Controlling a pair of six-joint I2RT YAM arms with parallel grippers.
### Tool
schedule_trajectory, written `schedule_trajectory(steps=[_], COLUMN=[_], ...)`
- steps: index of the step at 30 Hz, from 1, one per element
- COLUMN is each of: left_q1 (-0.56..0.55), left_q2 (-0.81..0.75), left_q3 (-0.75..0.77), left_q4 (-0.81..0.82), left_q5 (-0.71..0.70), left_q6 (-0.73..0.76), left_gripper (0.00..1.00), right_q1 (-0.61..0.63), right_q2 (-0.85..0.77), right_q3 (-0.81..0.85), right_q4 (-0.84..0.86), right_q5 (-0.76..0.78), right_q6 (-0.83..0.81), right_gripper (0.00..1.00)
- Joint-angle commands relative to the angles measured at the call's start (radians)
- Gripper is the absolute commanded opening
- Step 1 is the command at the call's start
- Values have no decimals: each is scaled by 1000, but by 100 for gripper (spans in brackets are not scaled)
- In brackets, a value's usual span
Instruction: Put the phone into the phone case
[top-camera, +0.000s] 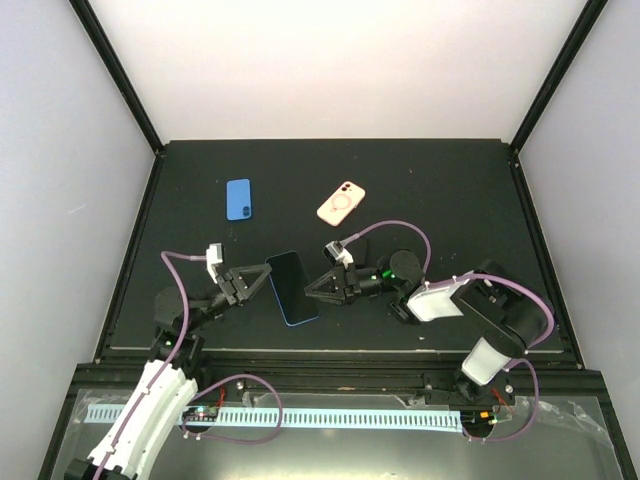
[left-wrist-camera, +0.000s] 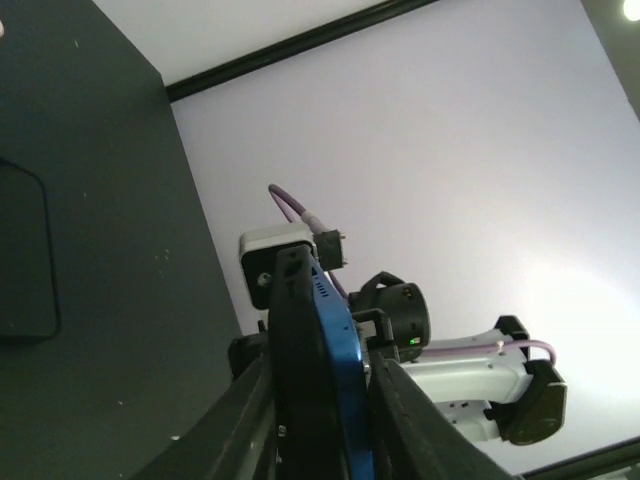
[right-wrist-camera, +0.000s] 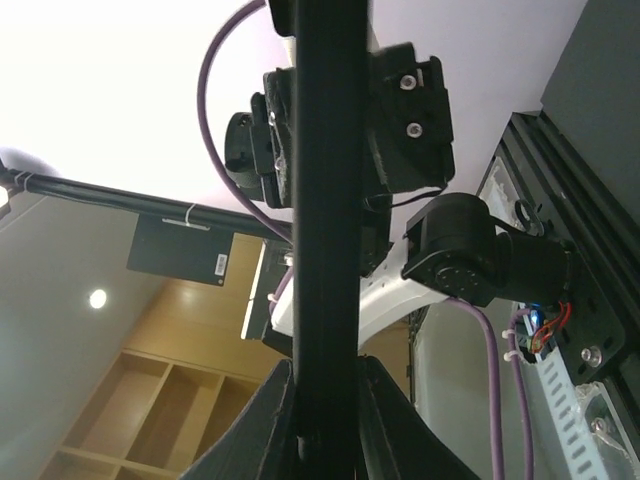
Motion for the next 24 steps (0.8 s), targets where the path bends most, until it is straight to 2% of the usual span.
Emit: schedule_trajectory(steps=[1,3,5,8,14,15,17,19,22,24], left_q1=[7,8,8,8,8,8,8,8,8,8], left_q2=[25,26,23,13,4,5,9,14,23,30], left_q3=[60,77,100,111,135,138,144,146,139,128], left_q4=[-57,-120,-213,-265,-359,-365,-381,-385,-379,-364], left_q5=[-14,-13,-14,-8,-14,-12,-7,4,27,55], left_q6=[36,60,89,100,116,116,112,110,110,108], left_gripper=[19,10,7,2,2,5,21,29,50,57], right_q1=[7,7,7,7,6,7,6,6,6,7], right_q2=[6,1,-10,-33,-45,-45,-48,-49,-32,-16], right_q3=[-1,-2,1,8,21,22,22,16,9,12], right_q4=[83,68,24,-82,-130,-136,-142,-118,-32,28], right_q5=[-23,-23,-21,-5,22,27,44,71,120,157], right_q6=[-30,-38,-61,-119,-143,-143,-138,-112,-38,9], right_gripper=[16,18,21,25,19,18,16,15,13,13])
